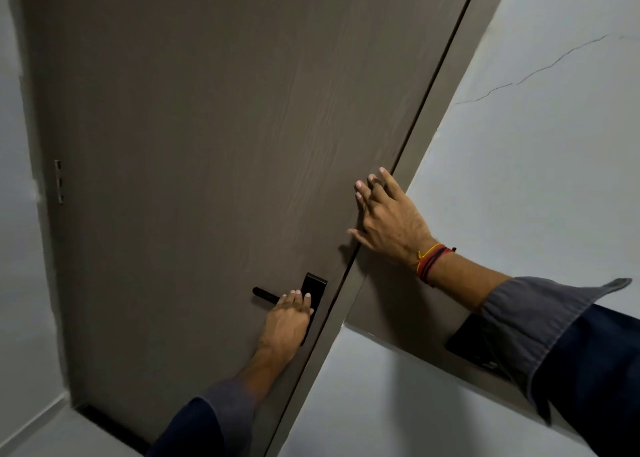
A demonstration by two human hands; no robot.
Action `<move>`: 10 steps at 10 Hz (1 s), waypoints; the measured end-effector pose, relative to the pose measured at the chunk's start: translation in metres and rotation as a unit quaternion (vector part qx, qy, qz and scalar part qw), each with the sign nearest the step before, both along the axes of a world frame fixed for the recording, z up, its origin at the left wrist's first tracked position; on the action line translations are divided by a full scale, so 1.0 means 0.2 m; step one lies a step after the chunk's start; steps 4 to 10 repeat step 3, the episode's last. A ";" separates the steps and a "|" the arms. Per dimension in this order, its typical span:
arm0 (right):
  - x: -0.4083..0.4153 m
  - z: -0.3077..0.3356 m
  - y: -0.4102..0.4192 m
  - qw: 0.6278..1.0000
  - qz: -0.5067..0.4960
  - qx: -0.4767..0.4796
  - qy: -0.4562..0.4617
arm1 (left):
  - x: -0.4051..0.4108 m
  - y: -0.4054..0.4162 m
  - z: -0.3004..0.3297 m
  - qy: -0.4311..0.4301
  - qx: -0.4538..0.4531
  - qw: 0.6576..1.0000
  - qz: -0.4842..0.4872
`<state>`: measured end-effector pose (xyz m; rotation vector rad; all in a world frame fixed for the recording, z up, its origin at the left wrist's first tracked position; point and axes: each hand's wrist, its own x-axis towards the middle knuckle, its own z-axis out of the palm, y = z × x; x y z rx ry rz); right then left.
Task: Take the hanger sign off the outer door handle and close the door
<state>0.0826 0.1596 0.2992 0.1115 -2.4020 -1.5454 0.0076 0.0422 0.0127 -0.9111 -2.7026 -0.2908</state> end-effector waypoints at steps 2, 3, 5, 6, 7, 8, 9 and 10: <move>0.07 -0.01 0.03 0.999 0.034 -0.029 -0.002 | 0.03 -0.03 0.07 -0.040 -0.033 0.999 -0.005; 0.19 0.00 0.10 0.992 0.081 -0.097 0.029 | 0.10 -0.08 0.13 0.040 0.000 0.999 -0.023; 0.19 0.00 0.10 0.992 0.081 -0.097 0.029 | 0.10 -0.08 0.13 0.040 0.000 0.999 -0.023; 0.19 0.00 0.10 0.992 0.081 -0.097 0.029 | 0.10 -0.08 0.13 0.040 0.000 0.999 -0.023; 0.19 0.00 0.10 0.992 0.081 -0.097 0.029 | 0.10 -0.08 0.13 0.040 0.000 0.999 -0.023; 0.19 0.00 0.10 0.992 0.081 -0.097 0.029 | 0.10 -0.08 0.13 0.040 0.000 0.999 -0.023; 0.19 0.00 0.10 0.992 0.081 -0.097 0.029 | 0.10 -0.08 0.13 0.040 0.000 0.999 -0.023; 0.19 0.00 0.10 0.992 0.081 -0.097 0.029 | 0.10 -0.08 0.13 0.040 0.000 0.999 -0.023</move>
